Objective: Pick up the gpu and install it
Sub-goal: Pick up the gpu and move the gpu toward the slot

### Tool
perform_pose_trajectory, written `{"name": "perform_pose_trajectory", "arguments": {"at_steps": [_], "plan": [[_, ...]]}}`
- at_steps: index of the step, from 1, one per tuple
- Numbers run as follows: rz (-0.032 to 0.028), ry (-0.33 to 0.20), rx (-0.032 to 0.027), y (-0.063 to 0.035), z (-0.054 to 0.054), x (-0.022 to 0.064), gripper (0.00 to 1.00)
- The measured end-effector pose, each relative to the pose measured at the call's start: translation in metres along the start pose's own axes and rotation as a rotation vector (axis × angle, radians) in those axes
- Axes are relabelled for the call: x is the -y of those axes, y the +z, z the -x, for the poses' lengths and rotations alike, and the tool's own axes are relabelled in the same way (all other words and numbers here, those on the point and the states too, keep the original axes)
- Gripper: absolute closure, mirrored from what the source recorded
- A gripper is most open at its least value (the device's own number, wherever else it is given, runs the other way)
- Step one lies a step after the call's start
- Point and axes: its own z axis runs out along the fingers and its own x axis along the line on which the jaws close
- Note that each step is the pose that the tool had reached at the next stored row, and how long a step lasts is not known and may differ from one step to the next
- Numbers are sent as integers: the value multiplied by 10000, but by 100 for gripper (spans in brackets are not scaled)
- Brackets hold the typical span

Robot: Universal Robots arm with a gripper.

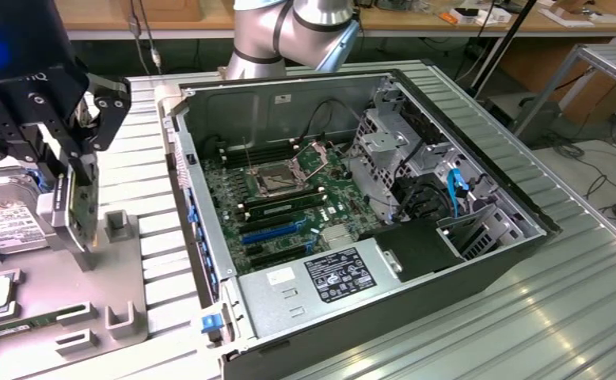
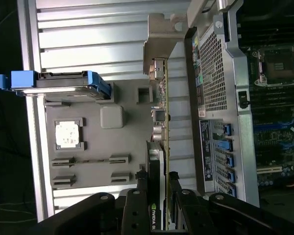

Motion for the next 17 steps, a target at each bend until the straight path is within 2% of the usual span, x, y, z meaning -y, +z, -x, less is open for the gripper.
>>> {"name": "perform_pose_trajectory", "arguments": {"at_steps": [17], "plan": [[12, 0, 0, -175, 5, -9, 73]]}}
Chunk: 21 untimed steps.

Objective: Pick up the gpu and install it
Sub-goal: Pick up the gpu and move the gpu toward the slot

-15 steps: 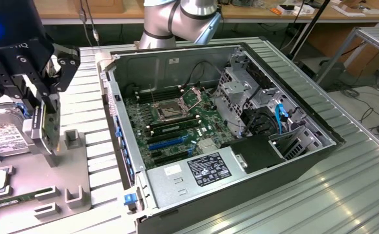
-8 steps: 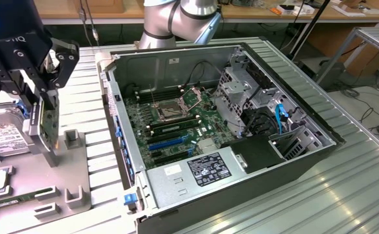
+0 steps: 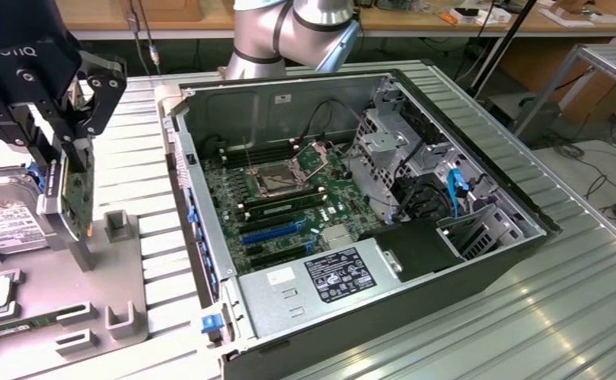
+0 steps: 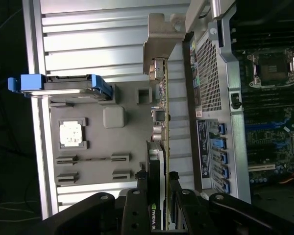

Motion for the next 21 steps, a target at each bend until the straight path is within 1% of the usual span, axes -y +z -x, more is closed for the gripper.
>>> {"name": "perform_pose_trajectory", "arguments": {"at_steps": [6, 14, 21], "plan": [[-2, 0, -2, -18, 0, -1, 73], [2, 0, -1, -143, 4, -8, 73], [4, 0, -1, -144, 4, -8, 73]]}}
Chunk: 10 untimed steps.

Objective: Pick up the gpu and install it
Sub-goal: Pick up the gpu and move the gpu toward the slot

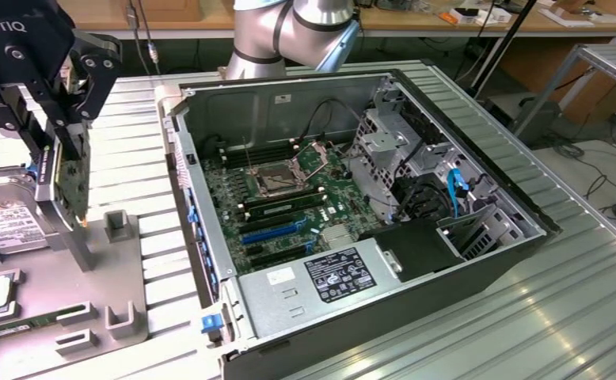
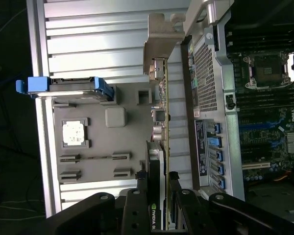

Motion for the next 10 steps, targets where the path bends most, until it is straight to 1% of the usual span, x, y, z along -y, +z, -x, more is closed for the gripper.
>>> {"name": "perform_pose_trajectory", "arguments": {"at_steps": [10], "plan": [[0, 1, 0, 2, 47, -4, 73]]}}
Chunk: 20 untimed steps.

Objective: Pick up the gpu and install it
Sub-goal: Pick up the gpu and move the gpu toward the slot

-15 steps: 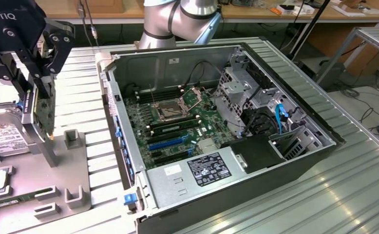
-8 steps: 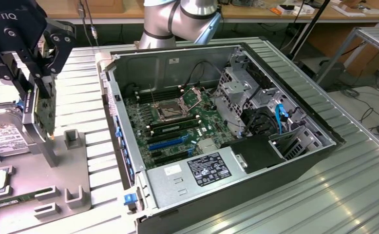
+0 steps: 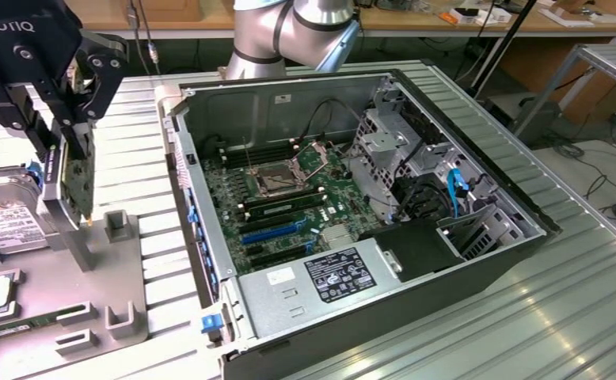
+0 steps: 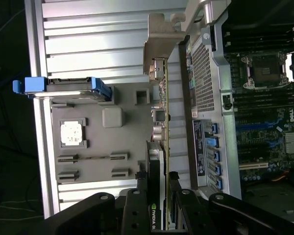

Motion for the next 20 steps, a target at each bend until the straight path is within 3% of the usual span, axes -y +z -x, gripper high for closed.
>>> {"name": "perform_pose_trajectory", "arguments": {"at_steps": [20], "plan": [[0, 0, 1, 5, 133, -11, 73]]}}
